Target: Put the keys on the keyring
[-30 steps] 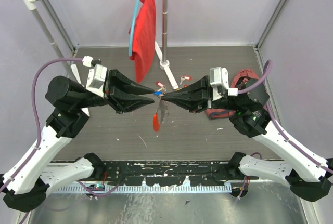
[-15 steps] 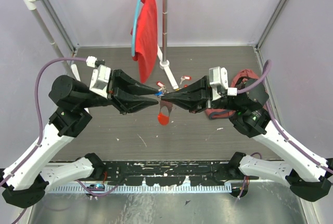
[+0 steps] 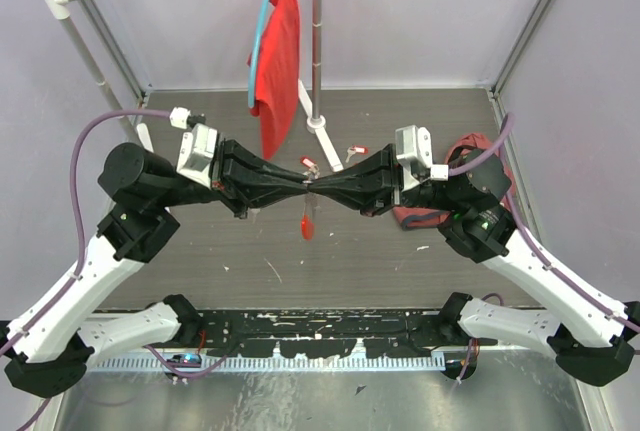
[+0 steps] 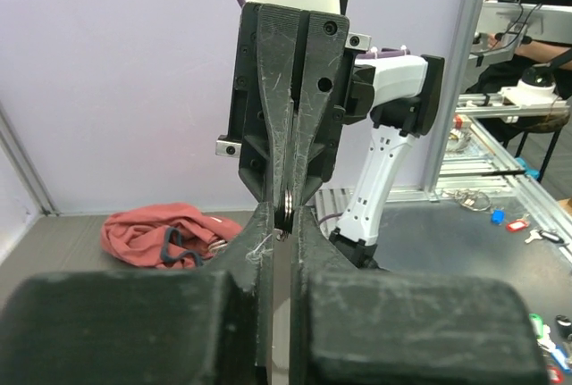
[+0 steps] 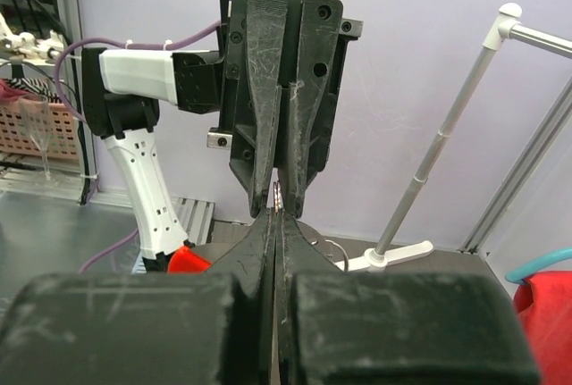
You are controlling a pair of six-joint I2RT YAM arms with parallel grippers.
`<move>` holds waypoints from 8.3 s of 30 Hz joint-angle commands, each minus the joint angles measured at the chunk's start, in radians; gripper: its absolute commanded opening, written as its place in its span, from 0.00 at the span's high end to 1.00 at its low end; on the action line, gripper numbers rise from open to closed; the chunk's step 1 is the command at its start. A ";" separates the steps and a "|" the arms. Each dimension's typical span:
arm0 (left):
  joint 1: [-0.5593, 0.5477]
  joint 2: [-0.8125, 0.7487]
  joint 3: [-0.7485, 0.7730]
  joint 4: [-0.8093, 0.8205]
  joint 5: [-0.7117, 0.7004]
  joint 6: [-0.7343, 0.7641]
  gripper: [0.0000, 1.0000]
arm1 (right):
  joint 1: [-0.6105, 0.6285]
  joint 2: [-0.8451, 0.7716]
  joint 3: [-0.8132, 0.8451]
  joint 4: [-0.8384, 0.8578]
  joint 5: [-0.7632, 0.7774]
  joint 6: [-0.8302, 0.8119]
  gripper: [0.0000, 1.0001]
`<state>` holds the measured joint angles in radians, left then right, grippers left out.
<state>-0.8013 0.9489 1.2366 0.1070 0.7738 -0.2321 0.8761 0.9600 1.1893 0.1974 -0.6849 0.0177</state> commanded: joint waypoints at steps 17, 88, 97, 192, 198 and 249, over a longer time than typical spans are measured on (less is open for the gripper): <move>-0.008 -0.025 0.070 -0.167 -0.028 0.126 1.00 | 0.009 -0.053 0.156 -0.336 0.033 -0.167 0.68; -0.022 -0.007 -0.122 0.448 -0.064 -0.309 1.00 | 0.009 0.002 0.083 0.009 -0.025 0.057 0.69; -0.022 -0.007 -0.120 0.442 -0.062 -0.302 1.00 | 0.009 0.011 0.081 0.014 -0.034 0.066 0.77; -0.239 0.149 0.029 -0.351 -0.378 0.319 1.00 | 0.009 0.280 0.661 -1.347 0.231 -0.388 0.99; -0.241 0.131 0.049 -0.358 -0.402 0.294 1.00 | 0.009 0.252 0.677 -1.302 0.196 -0.383 0.84; -0.241 0.017 0.032 -0.096 -0.225 0.096 1.00 | 0.009 -0.001 0.305 -0.609 -0.005 -0.188 0.74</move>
<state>-1.0378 0.9657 1.2476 -0.0086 0.5449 -0.1390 0.8818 0.9558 1.4868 -0.4618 -0.6796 -0.1795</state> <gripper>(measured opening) 0.011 0.276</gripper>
